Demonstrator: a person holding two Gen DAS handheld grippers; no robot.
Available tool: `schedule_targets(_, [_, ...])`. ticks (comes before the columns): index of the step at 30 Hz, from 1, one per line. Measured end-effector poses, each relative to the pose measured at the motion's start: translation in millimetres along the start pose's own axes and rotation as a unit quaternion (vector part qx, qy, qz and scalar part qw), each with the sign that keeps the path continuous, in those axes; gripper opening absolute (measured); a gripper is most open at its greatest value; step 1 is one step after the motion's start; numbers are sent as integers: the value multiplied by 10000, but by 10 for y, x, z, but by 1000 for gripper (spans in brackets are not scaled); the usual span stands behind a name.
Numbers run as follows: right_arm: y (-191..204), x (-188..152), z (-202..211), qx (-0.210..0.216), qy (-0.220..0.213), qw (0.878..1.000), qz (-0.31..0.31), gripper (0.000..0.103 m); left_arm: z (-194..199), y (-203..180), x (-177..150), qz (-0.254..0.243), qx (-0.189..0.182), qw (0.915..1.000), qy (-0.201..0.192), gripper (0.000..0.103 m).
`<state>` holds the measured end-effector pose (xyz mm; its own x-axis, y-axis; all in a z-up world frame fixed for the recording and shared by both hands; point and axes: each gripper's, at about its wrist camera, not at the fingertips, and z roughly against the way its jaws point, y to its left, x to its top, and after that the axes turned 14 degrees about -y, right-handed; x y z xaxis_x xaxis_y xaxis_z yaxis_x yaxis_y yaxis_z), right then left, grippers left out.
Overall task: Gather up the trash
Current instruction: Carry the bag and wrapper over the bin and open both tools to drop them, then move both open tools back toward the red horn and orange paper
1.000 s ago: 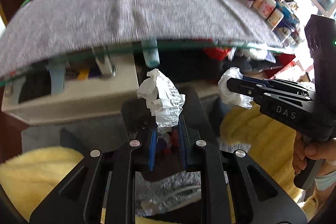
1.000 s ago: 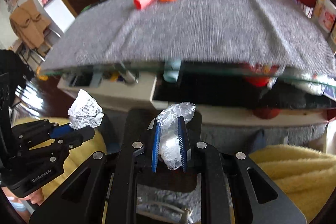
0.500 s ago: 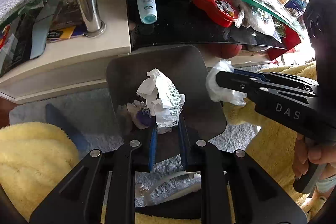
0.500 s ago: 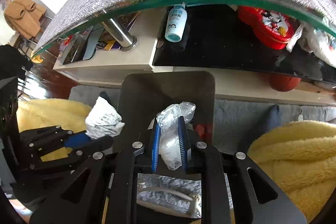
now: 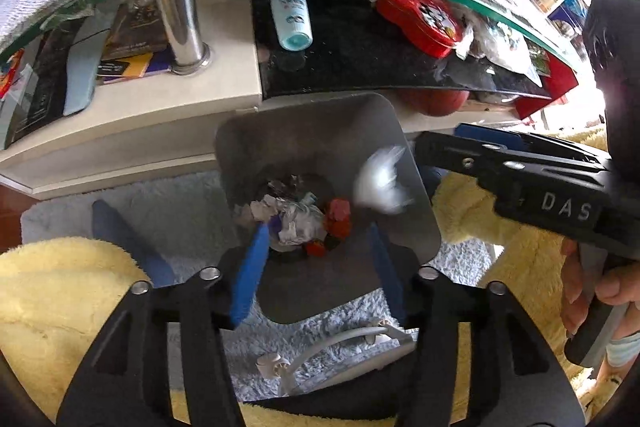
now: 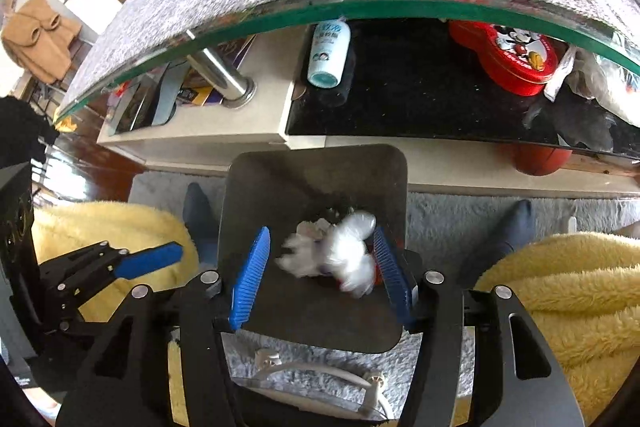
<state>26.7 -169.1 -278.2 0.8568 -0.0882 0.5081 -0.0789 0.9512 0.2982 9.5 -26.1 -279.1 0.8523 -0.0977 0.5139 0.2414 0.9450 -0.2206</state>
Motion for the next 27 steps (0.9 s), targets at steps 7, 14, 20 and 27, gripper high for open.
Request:
schedule_targets(7, [-181, 198, 198, -308, -298, 9990, -102, 96, 231, 172, 177, -52, 354, 9987, -369, 90])
schedule_targets(14, [-277, 507, 411, -398, -632, 9972, -75, 98, 486, 295, 525, 8, 517, 9955, -800, 95])
schedule_targets(20, [-290, 909, 529, -429, -974, 9943, -95, 99, 577, 308, 880, -46, 572, 9931, -1020, 95])
schedule_targets(27, [-252, 1358, 497, -399, -1132, 9928, -13, 99, 581, 316, 1354, -93, 547, 9911, -1206, 95])
